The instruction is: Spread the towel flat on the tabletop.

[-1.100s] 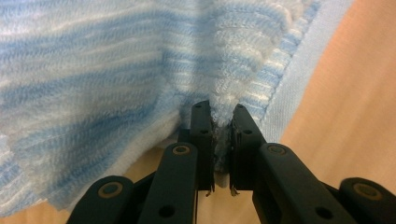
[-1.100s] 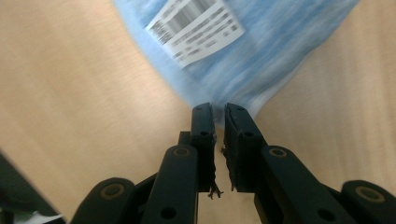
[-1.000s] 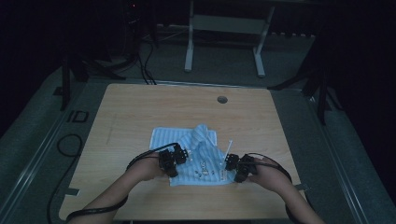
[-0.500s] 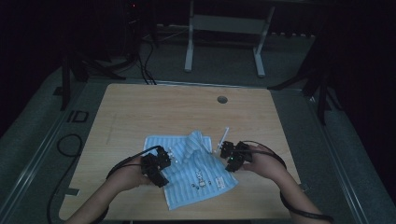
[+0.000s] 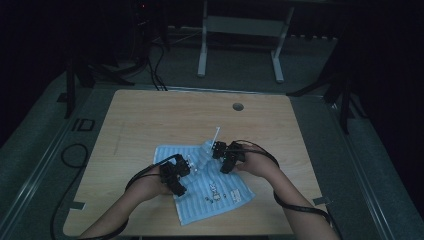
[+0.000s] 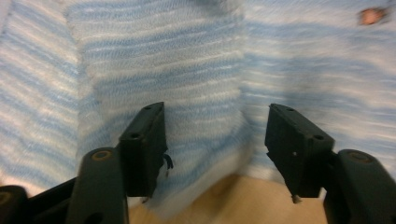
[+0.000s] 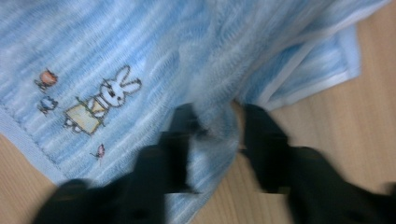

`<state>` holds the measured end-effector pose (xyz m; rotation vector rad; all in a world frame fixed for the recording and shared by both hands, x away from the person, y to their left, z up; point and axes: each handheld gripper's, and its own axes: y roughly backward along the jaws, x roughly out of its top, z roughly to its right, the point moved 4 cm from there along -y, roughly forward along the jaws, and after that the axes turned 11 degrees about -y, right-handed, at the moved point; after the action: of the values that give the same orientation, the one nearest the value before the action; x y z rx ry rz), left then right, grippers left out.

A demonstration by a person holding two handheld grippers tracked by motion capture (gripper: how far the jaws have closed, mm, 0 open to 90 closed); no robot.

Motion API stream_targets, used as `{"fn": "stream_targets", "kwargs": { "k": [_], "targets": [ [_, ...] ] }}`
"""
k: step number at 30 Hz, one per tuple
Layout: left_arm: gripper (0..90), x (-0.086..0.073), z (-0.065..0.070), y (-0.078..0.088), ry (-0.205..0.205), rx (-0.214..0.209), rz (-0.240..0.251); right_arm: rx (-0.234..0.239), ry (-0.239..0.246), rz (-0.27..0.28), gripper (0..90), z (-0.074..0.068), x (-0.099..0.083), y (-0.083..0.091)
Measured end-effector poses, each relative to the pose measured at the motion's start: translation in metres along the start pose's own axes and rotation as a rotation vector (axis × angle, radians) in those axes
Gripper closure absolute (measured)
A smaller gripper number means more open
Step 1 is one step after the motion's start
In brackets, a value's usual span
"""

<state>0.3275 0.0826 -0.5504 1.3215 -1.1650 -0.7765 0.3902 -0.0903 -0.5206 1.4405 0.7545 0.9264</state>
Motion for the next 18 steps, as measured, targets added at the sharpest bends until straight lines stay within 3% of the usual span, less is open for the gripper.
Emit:
{"fn": "stream_targets", "kwargs": {
  "k": [1,2,3,5,8,11,15,18],
  "targets": [
    [53.2,0.001,-0.005,-0.002,0.007,0.004,0.015,0.004,-0.004,-0.005,80.8,0.002,-0.001,-0.001],
    [68.9,0.002,-0.009,0.0,0.014,0.004,0.023,0.012,-0.015,-0.009,84.1,0.004,-0.005,0.0],
    [75.4,0.003,-0.014,0.001,0.023,0.017,0.026,0.013,-0.024,-0.007,84.6,0.005,-0.007,0.002],
    [80.3,0.006,-0.026,0.003,0.038,0.034,0.033,0.008,-0.033,0.001,84.7,0.007,-0.013,0.007],
    [83.3,0.013,-0.042,0.005,0.057,0.049,0.029,0.01,-0.059,0.013,85.1,0.01,-0.022,0.015],
    [83.4,0.024,-0.052,0.006,0.051,0.055,0.024,0.003,-0.087,0.021,85.1,0.015,-0.034,0.023],
    [85.3,0.04,-0.059,0.005,0.054,0.083,0.036,0.012,-0.124,0.039,85.3,0.017,-0.05,0.029],
    [85.7,0.047,-0.062,0.011,0.067,0.109,0.068,0.017,-0.123,0.048,85.3,0.012,-0.059,0.031]
  ]
}}
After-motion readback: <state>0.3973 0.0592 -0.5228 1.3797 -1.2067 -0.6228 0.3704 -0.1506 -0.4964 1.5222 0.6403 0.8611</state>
